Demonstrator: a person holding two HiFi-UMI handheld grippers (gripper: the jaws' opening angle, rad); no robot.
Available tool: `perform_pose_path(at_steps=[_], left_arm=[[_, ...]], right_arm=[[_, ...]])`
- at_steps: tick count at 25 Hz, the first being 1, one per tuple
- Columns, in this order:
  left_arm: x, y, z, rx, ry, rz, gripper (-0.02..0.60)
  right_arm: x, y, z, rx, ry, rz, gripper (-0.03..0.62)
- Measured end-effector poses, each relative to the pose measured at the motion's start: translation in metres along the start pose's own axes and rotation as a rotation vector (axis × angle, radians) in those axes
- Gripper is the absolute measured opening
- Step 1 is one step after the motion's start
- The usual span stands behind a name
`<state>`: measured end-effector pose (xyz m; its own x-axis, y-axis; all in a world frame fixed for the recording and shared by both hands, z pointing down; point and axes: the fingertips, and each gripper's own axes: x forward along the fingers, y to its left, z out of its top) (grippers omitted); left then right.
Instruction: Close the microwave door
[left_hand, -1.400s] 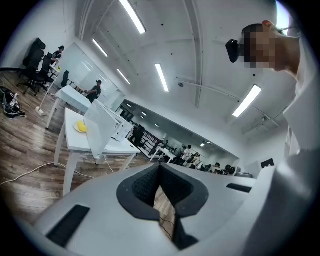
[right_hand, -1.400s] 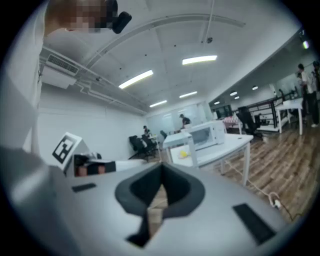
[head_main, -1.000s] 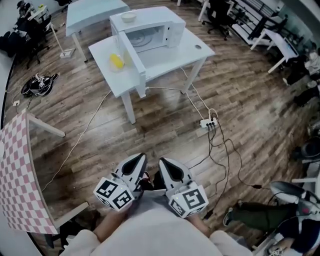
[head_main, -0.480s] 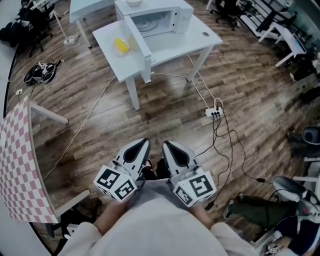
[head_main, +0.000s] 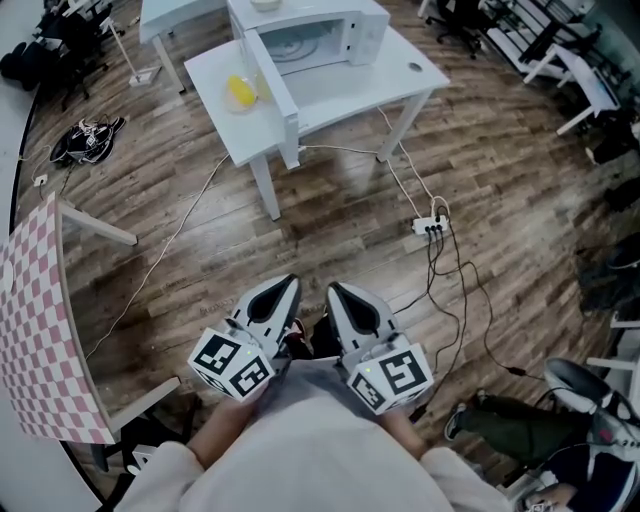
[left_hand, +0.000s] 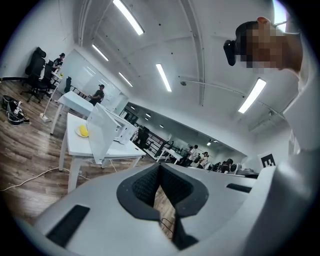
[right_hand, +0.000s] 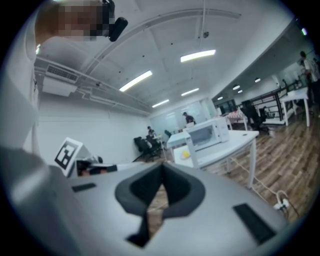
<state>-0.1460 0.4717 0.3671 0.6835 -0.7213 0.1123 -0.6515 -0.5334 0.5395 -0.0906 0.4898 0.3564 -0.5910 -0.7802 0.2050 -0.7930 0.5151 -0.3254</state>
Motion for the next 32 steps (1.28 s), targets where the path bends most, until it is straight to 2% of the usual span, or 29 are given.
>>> perform_pose_path(at_steps=[14,20,25,32], left_arm=[[0.075,0.011,0.012,-0.005,0.003,0.071,0.014],[0.11,-0.003,0.013,0.089,0.023,0.083,0.014],[0.128,-0.01,0.01,0.066,0.019,0.093,0.014],[0.13,-0.005,0.018,0.096,0.022,0.123,0.014]], right_arm=[[0.022,-0.073,0.031,0.013,0.001,0.027,0.023],[0.019,-0.114,0.041,0.034,-0.017,0.023,0.023],[0.017,-0.138,0.045,0.039,-0.027,0.036,0.023],[0.019,-0.149,0.042,0.07,-0.031,0.044,0.023]])
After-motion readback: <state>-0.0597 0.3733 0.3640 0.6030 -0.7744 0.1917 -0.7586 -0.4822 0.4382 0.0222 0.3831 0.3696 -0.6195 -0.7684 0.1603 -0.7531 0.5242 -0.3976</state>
